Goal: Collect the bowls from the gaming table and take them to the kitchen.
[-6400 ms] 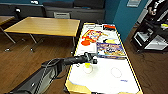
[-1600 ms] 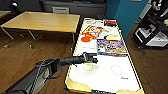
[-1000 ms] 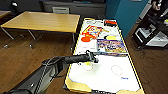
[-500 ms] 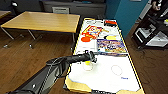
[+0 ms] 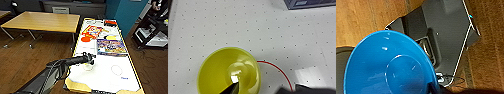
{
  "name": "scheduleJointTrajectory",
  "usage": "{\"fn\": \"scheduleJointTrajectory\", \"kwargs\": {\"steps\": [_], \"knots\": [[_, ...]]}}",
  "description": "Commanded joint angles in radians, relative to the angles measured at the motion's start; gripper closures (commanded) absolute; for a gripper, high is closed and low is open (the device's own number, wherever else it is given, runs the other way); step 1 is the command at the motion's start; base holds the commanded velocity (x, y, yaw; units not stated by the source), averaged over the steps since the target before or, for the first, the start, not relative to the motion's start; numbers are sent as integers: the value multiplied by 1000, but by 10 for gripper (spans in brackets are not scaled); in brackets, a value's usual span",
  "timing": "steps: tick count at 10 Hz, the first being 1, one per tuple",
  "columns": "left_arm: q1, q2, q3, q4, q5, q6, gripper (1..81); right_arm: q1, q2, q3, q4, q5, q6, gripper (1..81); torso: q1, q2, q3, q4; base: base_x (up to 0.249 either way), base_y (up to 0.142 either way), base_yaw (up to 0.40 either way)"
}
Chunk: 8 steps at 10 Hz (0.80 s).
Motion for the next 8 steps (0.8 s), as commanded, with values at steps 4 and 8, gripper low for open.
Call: {"fn": "scheduleJointTrajectory", "kwargs": {"steps": [4, 8], "knots": [[-97, 71, 31, 39, 55, 30, 10, 3, -28, 13, -23, -65, -4, 811, 0, 0, 0, 0, 0, 0, 0], [-100, 71, 43, 37, 71, 34, 811, 3, -28, 10, -23, -65, -4, 811, 0, 0, 0, 0, 0, 0, 0]]}}
